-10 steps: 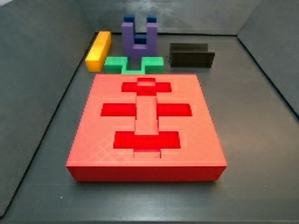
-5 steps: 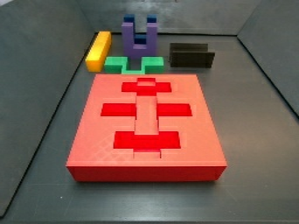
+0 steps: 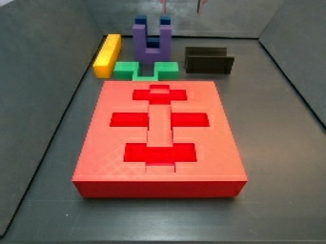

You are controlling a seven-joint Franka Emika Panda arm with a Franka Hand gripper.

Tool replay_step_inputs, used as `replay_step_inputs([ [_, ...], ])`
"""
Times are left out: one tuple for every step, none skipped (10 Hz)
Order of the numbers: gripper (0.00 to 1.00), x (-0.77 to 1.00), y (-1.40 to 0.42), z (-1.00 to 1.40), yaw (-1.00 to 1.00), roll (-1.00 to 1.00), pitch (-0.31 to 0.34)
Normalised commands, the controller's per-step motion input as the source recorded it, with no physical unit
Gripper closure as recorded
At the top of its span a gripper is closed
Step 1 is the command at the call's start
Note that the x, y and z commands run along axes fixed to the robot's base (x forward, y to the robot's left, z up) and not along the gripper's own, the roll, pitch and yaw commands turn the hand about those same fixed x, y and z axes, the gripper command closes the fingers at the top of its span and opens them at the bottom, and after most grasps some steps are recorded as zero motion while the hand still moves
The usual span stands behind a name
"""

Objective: Pick up the purple object. Move up. Move to above the board. Insert the purple object.
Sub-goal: Pick up the purple object.

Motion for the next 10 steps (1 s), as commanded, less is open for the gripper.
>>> replay_step_inputs([
  [0.0, -0.1, -0.01, -0.37, -0.04, -0.09, -0.099],
  [0.0, -0.03, 0.0, -0.32, -0.09, -0.02, -0.046],
  [0.0, -0.12, 0.0, -0.19, -0.09, -0.06, -0.034],
  [0.0, -0.27, 0.0, -0.06, -0.08, -0.1, -0.081],
  [0.0, -0.23, 0.0, -0.07, -0.06, -0.12, -0.107],
  [0.0, -0.23, 0.01, -0.08, -0.06, -0.1, -0.107],
  [0.0, -0.19, 0.03, -0.11, -0.03, -0.1, -0.117],
  [0.0, -0.08, 0.09, -0.14, 0.0, -0.11, -0.101],
  [0.0, -0.04, 0.16, -0.17, 0.0, -0.13, -0.096],
  [0.0, -0.01, 0.17, -0.16, 0.0, -0.14, -0.09],
])
